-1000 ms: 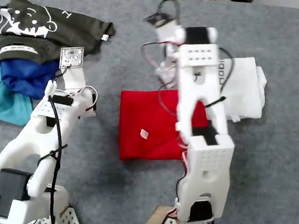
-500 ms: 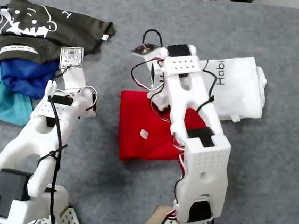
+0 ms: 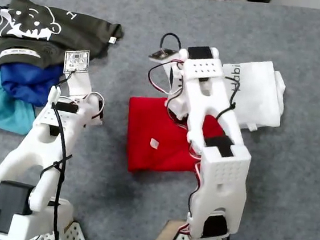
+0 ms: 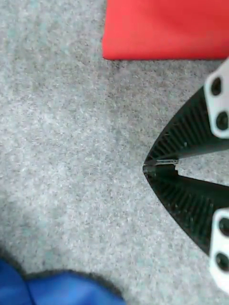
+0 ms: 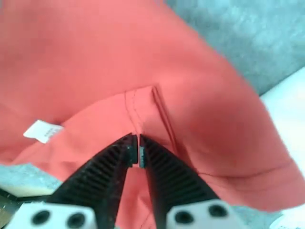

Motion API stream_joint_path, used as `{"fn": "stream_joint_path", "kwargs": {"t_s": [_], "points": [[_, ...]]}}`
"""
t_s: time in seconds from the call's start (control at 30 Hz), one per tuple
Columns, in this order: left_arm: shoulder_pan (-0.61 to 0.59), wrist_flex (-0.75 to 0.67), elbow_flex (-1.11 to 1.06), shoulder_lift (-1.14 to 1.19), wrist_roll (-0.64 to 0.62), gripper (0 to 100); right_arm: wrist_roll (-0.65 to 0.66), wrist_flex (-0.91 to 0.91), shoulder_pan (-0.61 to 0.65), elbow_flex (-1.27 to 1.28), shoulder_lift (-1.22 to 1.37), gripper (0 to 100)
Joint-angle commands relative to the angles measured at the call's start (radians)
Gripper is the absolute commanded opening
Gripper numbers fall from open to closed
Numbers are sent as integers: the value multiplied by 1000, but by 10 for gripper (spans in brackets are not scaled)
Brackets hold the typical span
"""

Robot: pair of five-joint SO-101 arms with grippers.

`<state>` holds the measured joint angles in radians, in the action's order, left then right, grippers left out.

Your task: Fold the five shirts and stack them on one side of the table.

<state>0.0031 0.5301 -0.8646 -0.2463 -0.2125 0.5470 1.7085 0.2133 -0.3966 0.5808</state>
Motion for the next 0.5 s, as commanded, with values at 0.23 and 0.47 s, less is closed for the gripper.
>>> {"fn": "stream_joint_path", "kwargs": {"t_s": [0.23,0.47], "points": [[-1,-21,48,-8,9,29,6,-149,58,-67,42,15],[-1,-21,48,-8,9,29,12,-109,58,-67,58,15]]}}
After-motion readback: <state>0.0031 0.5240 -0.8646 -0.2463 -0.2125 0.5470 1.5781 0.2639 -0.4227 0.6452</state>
